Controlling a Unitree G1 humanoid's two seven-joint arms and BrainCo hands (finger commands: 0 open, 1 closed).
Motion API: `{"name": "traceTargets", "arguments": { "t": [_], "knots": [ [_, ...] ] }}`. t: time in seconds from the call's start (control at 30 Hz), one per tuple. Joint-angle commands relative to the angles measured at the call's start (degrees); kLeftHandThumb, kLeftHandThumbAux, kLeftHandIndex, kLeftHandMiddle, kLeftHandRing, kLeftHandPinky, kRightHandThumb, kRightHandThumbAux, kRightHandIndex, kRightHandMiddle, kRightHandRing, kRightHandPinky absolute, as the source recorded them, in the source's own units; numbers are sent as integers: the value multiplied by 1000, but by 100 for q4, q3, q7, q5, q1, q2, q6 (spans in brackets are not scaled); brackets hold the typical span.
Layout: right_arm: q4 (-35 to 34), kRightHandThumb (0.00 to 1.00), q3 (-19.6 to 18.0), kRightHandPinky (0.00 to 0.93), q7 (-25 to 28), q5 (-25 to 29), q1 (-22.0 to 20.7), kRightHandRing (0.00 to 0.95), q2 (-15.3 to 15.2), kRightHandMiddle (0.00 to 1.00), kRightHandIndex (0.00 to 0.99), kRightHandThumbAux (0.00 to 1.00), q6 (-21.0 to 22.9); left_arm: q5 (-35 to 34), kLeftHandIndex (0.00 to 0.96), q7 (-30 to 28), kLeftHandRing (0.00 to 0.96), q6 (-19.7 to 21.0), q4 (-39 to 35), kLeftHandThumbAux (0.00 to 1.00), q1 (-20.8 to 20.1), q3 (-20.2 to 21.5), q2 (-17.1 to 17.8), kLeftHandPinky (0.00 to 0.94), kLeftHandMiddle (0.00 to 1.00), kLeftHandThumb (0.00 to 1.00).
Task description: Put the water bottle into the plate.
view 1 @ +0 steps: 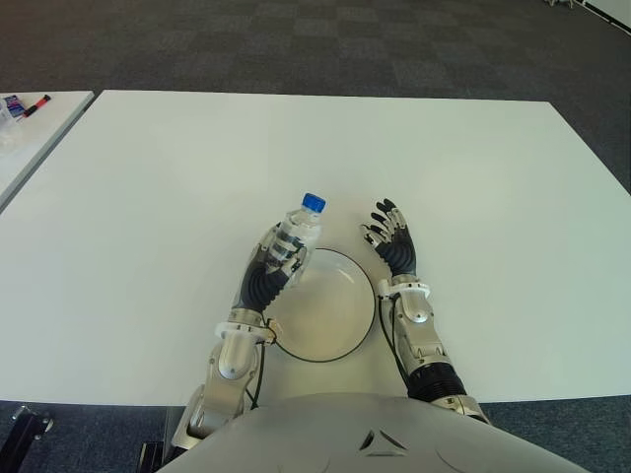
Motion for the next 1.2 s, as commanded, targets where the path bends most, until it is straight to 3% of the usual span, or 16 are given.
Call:
{"name": "traceTargets", "arguments": {
  "t": [0.03, 0.77, 1.2],
  "knots": [
    [160, 420, 18, 222, -42, -52, 48, 155, 120, 130, 90, 785, 200, 78, 408, -72, 873, -108, -47, 663, -7, -80, 10, 878, 548, 857],
    [216, 435, 23, 217, -111, -106, 18, 154, 121, 132, 90, 793, 209, 294, 405, -222, 883, -248, -298, 664, 136, -369, 130, 888, 545, 856],
    [381, 377, 43, 221, -172, -174, -43, 158, 125, 135, 94, 787, 56, 594, 405, -174, 879, -228, -298, 664, 186, -565, 100, 887, 545, 856]
  ]
}}
